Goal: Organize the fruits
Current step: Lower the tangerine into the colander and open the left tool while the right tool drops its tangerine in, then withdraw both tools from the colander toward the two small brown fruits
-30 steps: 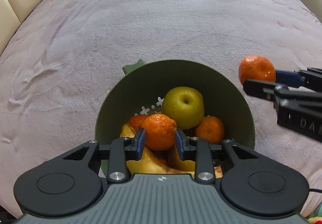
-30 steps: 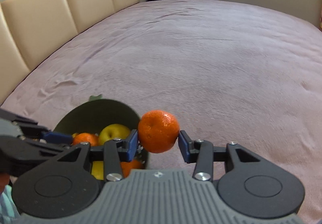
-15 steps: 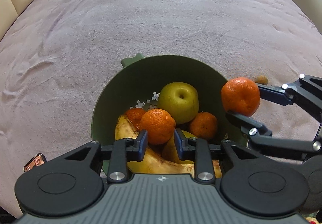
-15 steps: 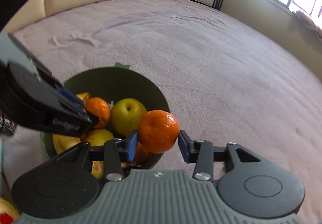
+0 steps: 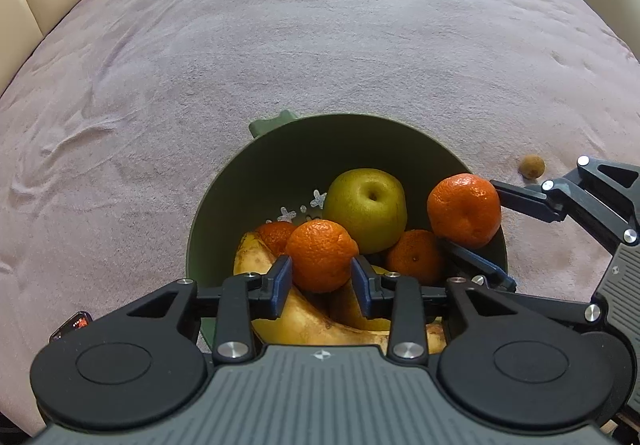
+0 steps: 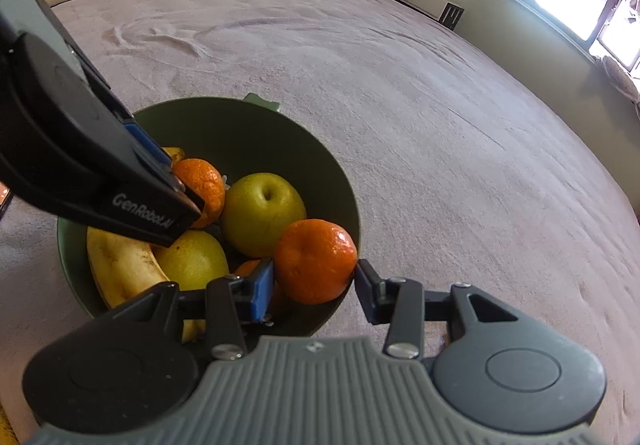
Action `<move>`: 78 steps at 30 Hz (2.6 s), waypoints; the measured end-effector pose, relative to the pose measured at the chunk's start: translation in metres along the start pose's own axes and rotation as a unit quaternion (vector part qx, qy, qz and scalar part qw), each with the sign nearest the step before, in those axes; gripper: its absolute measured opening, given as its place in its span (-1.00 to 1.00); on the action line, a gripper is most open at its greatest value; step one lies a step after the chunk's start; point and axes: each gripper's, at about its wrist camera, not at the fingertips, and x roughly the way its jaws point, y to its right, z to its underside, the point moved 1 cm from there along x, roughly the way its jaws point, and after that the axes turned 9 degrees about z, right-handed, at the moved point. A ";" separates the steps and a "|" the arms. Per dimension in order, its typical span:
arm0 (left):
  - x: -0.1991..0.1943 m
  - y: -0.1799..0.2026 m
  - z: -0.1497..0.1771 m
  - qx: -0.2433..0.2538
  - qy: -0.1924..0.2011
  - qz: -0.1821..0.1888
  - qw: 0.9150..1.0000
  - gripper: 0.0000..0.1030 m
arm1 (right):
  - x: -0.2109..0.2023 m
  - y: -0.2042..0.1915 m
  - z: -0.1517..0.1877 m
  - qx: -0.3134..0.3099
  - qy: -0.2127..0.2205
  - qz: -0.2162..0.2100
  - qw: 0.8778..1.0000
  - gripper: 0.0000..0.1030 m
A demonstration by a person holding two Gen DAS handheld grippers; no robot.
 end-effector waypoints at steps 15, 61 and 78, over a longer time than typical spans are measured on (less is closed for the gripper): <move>0.000 0.007 0.000 0.008 -0.002 0.002 1.000 0.21 | -0.003 0.003 -0.003 0.009 0.004 -0.001 1.000 -0.15; -0.053 0.115 0.069 -0.046 0.174 0.021 0.983 0.39 | -0.089 0.104 0.101 0.238 -0.064 0.083 0.966 0.40; 0.027 0.139 0.094 -0.020 0.149 -0.046 0.988 0.10 | -0.053 0.118 0.132 0.310 -0.100 0.044 0.945 0.39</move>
